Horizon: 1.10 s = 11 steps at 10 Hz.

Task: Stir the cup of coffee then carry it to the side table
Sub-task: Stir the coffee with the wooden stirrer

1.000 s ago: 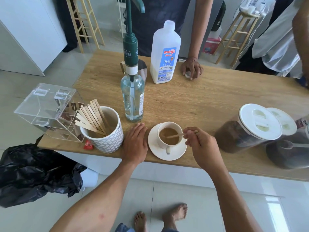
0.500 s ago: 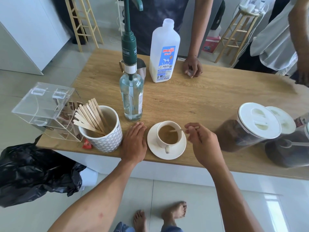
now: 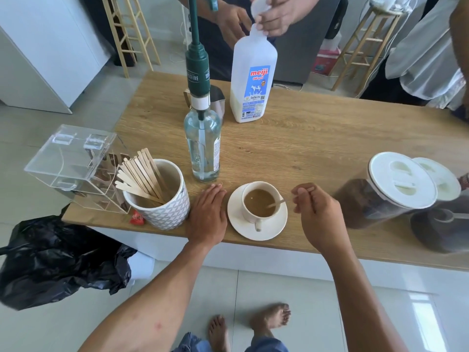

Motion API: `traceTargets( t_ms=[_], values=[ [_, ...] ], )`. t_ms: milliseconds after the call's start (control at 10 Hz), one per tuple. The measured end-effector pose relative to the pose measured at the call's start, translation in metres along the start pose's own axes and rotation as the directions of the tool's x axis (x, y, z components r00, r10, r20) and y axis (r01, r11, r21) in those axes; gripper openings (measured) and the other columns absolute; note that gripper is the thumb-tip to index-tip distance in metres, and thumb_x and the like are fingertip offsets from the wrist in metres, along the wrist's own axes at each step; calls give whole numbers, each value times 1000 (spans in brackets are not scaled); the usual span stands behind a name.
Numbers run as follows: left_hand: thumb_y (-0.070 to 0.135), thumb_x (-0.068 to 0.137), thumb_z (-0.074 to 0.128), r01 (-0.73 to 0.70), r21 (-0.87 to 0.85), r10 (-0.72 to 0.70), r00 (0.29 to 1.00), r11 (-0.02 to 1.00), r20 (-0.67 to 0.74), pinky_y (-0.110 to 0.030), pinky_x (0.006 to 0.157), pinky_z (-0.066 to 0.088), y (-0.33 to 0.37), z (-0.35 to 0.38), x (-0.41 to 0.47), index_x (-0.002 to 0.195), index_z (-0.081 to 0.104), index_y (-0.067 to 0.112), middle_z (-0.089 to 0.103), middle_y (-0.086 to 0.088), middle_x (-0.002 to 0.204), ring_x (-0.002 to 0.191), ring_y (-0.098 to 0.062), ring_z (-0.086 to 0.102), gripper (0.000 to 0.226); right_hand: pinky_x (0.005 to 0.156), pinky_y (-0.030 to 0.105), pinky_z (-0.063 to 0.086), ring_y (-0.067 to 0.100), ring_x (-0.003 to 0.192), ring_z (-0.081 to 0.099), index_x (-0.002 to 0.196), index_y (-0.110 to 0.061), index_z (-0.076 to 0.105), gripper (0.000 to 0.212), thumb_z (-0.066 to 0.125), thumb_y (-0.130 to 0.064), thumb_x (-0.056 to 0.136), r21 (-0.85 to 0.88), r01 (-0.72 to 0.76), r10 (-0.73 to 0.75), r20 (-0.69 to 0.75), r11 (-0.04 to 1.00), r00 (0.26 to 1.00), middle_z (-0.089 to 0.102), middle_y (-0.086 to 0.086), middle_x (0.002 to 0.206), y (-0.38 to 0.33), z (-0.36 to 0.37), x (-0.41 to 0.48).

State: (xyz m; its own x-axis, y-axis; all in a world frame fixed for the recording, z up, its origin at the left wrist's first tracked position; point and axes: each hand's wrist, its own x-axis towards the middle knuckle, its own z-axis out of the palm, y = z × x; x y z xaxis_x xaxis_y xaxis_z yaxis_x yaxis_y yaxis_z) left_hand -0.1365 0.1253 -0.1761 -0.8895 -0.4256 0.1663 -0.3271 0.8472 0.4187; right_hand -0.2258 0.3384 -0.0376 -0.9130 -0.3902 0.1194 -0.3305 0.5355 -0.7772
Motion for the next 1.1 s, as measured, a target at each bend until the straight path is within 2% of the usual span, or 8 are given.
traceTargets(
  t_ms=[200,300,500,600,700,800,900,1100],
  values=[
    [25,96,28,0,-15,0,1000,1000,-15,-40,116,32,1,0,0,135,56,11,51,-3,146,137,-20,42,50,61,12,45,3,65,64,89,-20,64,22,46,-14,99,37,-6,3,84,999,997,67,-9,75,0,5,-3],
    [25,97,28,1,-10,-1,1000,1000,-17,-39,116,31,0,1,0,135,56,11,51,-3,146,138,-20,42,50,61,8,42,1,66,62,87,-18,63,21,46,-14,99,45,-42,43,-19,998,999,66,-7,73,6,1,-2],
    [24,96,28,1,-18,-2,1000,1000,-29,-39,116,31,3,1,0,135,57,11,52,-3,145,138,-19,42,50,64,14,47,5,67,63,89,-21,65,22,47,-15,100,100,-71,66,60,992,996,68,-8,75,6,6,-3],
    [22,94,29,3,-17,-4,999,1000,-38,-39,116,31,3,0,-1,133,58,10,52,-3,144,137,-20,42,50,61,9,42,5,64,61,84,-19,64,24,46,-14,99,118,-114,113,11,987,994,66,-4,70,9,0,-3],
    [21,95,30,4,-11,-4,999,1000,-31,-39,116,31,1,1,0,134,57,10,52,-3,145,138,-20,42,49,61,7,41,1,65,61,89,-17,65,22,46,-15,100,99,-85,88,-24,991,996,65,-8,70,9,0,0],
    [21,95,31,8,-6,-9,1000,1000,-29,-39,117,31,2,2,0,135,57,11,51,-2,145,138,-19,41,48,62,13,46,1,62,61,91,-16,66,21,47,-14,100,98,-86,82,49,991,995,66,-9,71,8,3,-1],
    [24,96,28,8,0,-8,1000,1000,-25,-39,117,30,2,2,0,136,56,11,51,-2,146,139,-18,40,50,64,21,48,4,62,60,87,-18,65,23,46,-17,99,88,-115,115,11,989,993,66,-7,70,12,1,-1],
    [22,96,30,11,0,-11,1000,1000,-24,-39,117,30,2,2,0,135,56,11,51,-2,146,139,-19,40,48,64,16,46,1,64,61,91,-19,66,21,47,-16,100,81,-69,64,58,994,996,68,-9,75,3,6,-3]
  ],
)
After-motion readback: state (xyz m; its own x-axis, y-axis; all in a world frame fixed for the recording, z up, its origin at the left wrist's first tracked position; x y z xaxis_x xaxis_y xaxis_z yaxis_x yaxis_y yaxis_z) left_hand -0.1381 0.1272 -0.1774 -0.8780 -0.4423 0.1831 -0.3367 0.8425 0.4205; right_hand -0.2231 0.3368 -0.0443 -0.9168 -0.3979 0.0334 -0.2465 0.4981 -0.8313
